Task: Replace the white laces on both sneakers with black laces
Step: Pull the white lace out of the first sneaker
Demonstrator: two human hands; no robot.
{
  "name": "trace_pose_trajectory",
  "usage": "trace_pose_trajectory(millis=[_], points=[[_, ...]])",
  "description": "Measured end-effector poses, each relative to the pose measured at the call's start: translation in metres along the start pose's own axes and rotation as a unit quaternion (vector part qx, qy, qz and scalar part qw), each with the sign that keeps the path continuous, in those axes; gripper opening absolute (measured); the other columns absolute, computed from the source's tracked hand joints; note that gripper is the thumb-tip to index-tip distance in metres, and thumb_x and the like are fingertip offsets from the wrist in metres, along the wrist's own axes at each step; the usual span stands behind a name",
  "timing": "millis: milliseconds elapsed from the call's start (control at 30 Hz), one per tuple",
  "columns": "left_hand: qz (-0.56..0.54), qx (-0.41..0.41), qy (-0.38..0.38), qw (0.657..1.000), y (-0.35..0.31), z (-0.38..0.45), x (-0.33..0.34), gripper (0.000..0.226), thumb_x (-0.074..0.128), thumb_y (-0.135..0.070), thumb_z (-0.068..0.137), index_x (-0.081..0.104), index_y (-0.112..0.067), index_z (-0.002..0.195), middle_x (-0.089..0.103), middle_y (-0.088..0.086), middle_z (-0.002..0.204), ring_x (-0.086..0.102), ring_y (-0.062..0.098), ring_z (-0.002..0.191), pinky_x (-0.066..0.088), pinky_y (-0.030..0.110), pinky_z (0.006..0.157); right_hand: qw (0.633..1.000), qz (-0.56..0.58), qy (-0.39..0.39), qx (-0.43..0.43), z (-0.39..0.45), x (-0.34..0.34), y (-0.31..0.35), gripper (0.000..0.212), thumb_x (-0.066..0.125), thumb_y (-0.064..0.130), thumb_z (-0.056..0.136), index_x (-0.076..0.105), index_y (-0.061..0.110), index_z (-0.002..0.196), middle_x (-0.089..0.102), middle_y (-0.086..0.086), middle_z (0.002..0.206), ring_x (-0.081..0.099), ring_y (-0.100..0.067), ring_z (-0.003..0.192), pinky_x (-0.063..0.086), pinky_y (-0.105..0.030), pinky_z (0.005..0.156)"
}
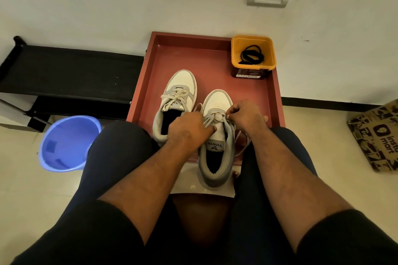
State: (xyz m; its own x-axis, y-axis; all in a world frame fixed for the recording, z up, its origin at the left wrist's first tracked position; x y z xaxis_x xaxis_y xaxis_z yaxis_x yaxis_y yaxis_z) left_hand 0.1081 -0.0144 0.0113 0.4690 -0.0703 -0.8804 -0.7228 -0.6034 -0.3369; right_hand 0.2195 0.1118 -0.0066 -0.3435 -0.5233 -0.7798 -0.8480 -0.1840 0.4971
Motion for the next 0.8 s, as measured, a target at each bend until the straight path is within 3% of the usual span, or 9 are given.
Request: trace_pose_trajectory(millis=[100,200,333,467,533,633,733,800], points=[[-0.074,0.057,-0.031,0.995,-0.004,0.002,0.001,0.035,0.058,-0.038,0.091,0.061,-0.017,0.118,0.064,0.004,0.110,0.061,0.024,0.102,0.049,0.035,0.080,0.999,0.045,0.017,-0.015,0.002,0.001,0.000,0.025,0.072,0.015,0.081,0.065,0.030,0.062,0.067,0.010,0.075,0.065,-0.015,0.082,0.049,-0.049,0.091],[-0.108,0.061,-0.025,0.992,-0.005,0.004,0.004,0.033,0.059,-0.030,0.090,0.066,-0.013,0.117,0.065,0.006,0.110,0.062,0.024,0.100,0.051,0.033,0.082,0.999,0.027,0.009,-0.038,0.003,0.004,0.002,0.028,0.068,0.013,0.083,0.061,0.030,0.061,0.064,0.011,0.074,0.065,-0.016,0.081,0.053,-0.047,0.086],[-0.114,0.065,-0.020,0.991,-0.004,0.006,0.006,0.026,0.057,-0.026,0.089,0.070,-0.011,0.105,0.069,0.006,0.099,0.064,0.024,0.090,0.050,0.031,0.073,0.996,-0.045,-0.021,-0.080,-0.004,0.008,0.008,0.014,0.047,0.014,0.092,0.055,0.022,0.085,0.060,0.002,0.095,0.054,-0.020,0.089,0.037,-0.040,0.083],[-0.104,0.055,-0.016,0.993,-0.004,0.005,0.005,0.024,0.057,-0.024,0.088,0.068,-0.009,0.103,0.068,0.008,0.095,0.063,0.024,0.086,0.047,0.029,0.069,0.983,-0.075,-0.070,-0.151,-0.014,0.010,0.017,0.012,0.041,0.016,0.095,0.052,0.020,0.098,0.049,0.004,0.098,0.046,-0.018,0.091,0.026,-0.039,0.081],[-0.105,0.057,-0.024,0.993,-0.004,0.004,0.005,0.023,0.057,-0.021,0.087,0.065,-0.009,0.105,0.066,0.008,0.099,0.062,0.026,0.090,0.046,0.030,0.070,0.986,-0.047,-0.059,-0.148,-0.014,0.011,0.016,0.010,0.040,0.018,0.096,0.050,0.021,0.096,0.051,0.005,0.096,0.049,-0.018,0.090,0.027,-0.039,0.081],[-0.114,0.078,-0.022,0.990,-0.005,0.001,0.006,0.037,0.056,-0.016,0.086,0.051,-0.014,0.123,0.055,0.011,0.118,0.057,0.031,0.102,0.049,0.039,0.082,0.990,0.015,-0.046,-0.132,-0.014,0.009,0.016,0.010,0.040,0.017,0.097,0.048,0.022,0.094,0.058,0.004,0.091,0.055,-0.020,0.088,0.035,-0.041,0.085],[-0.086,0.114,0.002,0.990,-0.011,-0.001,0.008,0.050,0.054,-0.013,0.088,0.041,-0.023,0.135,0.042,0.011,0.126,0.057,0.036,0.101,0.050,0.043,0.084,0.990,0.049,-0.056,-0.122,-0.012,0.007,0.016,0.012,0.040,0.017,0.099,0.047,0.024,0.093,0.056,0.009,0.081,0.058,-0.019,0.083,0.044,-0.051,0.090],[-0.073,0.116,0.008,0.991,-0.013,-0.003,0.010,0.055,0.052,-0.014,0.090,0.038,-0.029,0.141,0.038,0.009,0.128,0.058,0.034,0.101,0.051,0.042,0.085,0.988,0.069,-0.057,-0.124,-0.010,0.006,0.016,0.012,0.042,0.016,0.099,0.049,0.024,0.093,0.055,0.010,0.080,0.060,-0.019,0.082,0.049,-0.051,0.086]])
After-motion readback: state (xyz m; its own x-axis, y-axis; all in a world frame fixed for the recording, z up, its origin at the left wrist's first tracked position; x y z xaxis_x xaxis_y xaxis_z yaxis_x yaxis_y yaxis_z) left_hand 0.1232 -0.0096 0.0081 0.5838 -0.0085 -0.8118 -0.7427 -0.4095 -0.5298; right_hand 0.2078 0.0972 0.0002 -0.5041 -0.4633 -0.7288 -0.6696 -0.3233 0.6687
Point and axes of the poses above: each hand's wrist, its own z-axis towards the middle knuckle, its own x-axis out of the palm, y = z × x, the point moved 1 cm from there along z, towards the middle knuckle
